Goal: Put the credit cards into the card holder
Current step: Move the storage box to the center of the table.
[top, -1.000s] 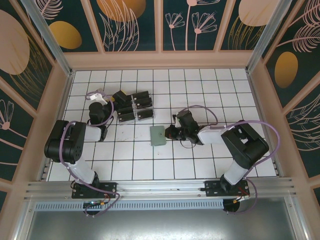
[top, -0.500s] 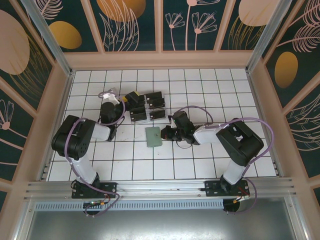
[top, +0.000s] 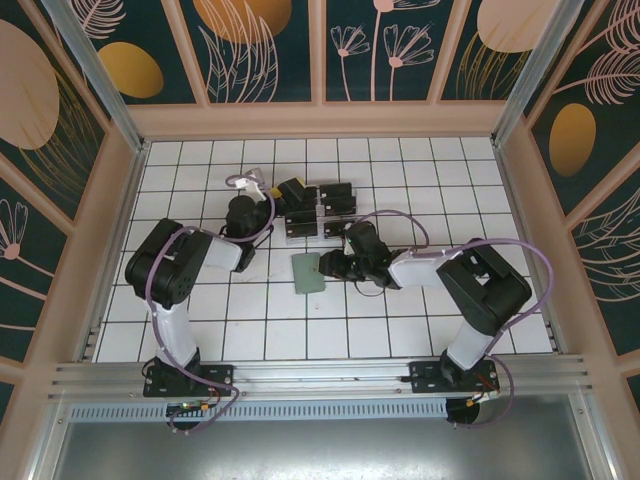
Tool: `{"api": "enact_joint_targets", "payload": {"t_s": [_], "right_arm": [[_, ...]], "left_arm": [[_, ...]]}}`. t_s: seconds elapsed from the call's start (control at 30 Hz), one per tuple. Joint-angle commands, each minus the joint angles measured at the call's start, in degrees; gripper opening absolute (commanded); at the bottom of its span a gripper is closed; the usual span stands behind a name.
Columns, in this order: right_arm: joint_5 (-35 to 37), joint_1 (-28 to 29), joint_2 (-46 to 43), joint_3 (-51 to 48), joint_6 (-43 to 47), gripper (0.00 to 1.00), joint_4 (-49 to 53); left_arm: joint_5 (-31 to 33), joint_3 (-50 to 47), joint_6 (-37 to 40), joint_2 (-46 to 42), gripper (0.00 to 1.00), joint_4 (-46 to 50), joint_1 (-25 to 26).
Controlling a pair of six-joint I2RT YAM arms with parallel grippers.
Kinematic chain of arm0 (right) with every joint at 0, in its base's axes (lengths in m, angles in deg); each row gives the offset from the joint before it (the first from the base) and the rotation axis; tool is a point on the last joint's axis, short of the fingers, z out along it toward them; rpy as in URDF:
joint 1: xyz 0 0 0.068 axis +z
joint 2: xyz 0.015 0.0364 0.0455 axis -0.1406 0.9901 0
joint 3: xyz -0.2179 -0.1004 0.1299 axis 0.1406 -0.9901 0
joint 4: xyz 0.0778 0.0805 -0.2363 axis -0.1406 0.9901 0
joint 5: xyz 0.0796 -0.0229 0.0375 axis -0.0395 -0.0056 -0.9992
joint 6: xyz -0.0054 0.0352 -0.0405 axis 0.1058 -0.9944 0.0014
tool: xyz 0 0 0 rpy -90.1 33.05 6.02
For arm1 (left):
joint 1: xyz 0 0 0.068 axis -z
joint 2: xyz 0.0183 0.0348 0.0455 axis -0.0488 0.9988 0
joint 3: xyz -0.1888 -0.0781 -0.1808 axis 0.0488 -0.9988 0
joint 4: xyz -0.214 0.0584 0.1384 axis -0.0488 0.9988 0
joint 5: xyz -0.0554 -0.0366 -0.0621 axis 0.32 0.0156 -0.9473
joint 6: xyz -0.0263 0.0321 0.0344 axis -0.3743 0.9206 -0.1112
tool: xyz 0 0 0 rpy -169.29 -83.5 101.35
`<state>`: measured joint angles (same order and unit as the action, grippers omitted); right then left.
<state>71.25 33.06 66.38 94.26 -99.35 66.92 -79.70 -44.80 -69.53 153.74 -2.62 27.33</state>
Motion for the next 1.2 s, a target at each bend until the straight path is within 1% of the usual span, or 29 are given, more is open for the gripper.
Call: {"api": "enact_joint_targets", "payload": {"t_s": [0.0, 0.3, 0.43, 0.53, 0.7, 0.93, 1.03, 1.17], "right_arm": [[3.05, -0.79, -4.34, 0.48, 1.64, 0.45, 3.22], [4.56, -4.0, -10.7, -1.54, 2.41, 0.46, 6.01], [4.93, -4.41, -11.7, -1.15, 2.93, 0.46, 7.42], [5.86, -4.17, -11.92, 0.14, 4.0, 0.46, 9.9], [9.0, -2.68, -12.37, 2.28, 6.09, 0.46, 14.44], [13.34, 0.36, -12.47, 5.28, 7.57, 0.46, 19.23], [15.47, 1.92, -11.79, 7.39, 8.26, 0.46, 21.42], [18.96, 5.25, -8.71, 12.48, 9.85, 0.46, 25.97]], "left_arm": [[-0.92, 2.16, -1.36, 2.92, 0.98, 4.94, 1.75], [-0.78, 8.0, -1.31, 6.2, 0.98, 7.07, 4.95], [-0.45, 9.16, -1.13, 6.67, 0.99, 8.08, 5.08], [0.55, 10.49, 0.54, 6.06, 0.99, 11.71, 5.07], [1.94, 13.56, 3.12, 4.22, 0.99, 16.07, 4.51], [3.74, 15.41, 5.07, 0.71, 0.99, 21.47, 2.06], [5.27, 14.71, 5.71, -1.66, 0.99, 23.06, 0.54], [8.76, 11.57, 6.21, -7.68, 0.99, 26.05, -2.17]]}}
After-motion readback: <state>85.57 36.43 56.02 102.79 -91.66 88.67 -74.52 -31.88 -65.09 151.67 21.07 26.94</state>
